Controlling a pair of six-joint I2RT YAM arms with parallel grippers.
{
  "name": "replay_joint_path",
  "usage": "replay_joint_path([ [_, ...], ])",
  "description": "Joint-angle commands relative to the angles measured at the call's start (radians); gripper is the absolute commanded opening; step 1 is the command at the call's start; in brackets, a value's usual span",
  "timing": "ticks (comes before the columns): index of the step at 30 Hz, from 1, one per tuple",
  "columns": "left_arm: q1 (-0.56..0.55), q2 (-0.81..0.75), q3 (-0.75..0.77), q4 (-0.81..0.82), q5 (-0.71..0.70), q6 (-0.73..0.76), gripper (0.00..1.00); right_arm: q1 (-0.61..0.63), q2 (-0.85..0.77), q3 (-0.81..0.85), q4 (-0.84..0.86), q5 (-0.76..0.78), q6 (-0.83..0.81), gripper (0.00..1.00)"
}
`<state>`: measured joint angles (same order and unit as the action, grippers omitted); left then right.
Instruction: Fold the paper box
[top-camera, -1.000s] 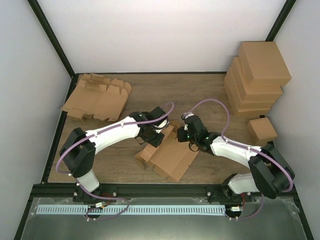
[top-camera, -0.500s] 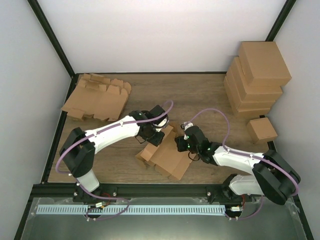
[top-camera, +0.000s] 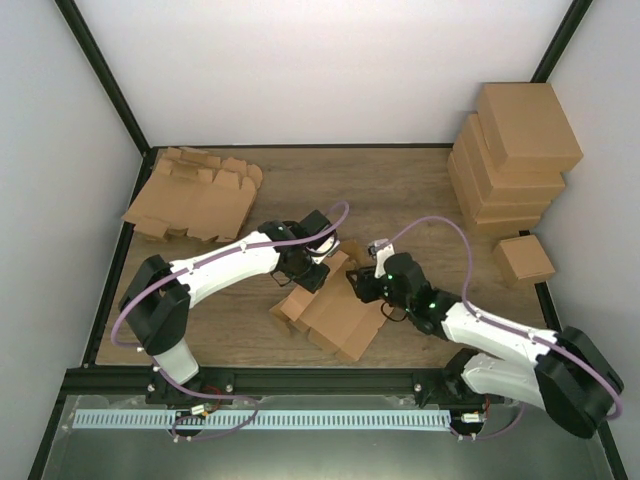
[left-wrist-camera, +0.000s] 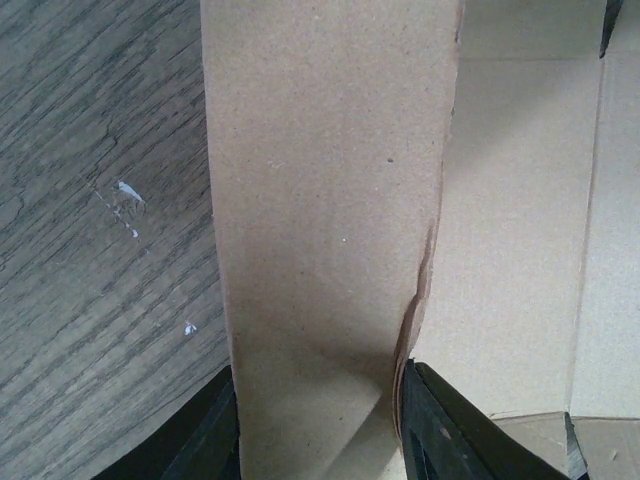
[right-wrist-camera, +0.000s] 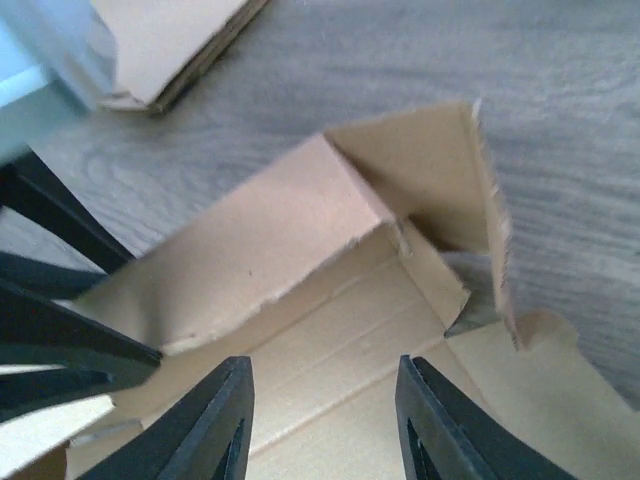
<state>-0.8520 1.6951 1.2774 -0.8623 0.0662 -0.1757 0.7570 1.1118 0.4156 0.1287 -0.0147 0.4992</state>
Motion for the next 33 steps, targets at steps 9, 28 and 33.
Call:
replay_joint_path([
  [9,-0.008,0.009,0.026,-0.009,-0.016,0.027,0.41,-0.402,0.079,0.260,-0.160,-0.284,-0.080,0.42],
  [28,-0.014,0.008,0.012,0.009,-0.033,0.033,0.41,-0.437,0.611,0.495,-0.127,-0.798,-0.227,0.01],
  [33,-0.014,0.014,0.004,0.023,-0.003,0.035,0.40,-0.437,0.543,0.377,-0.020,-0.830,-0.215,0.03],
])
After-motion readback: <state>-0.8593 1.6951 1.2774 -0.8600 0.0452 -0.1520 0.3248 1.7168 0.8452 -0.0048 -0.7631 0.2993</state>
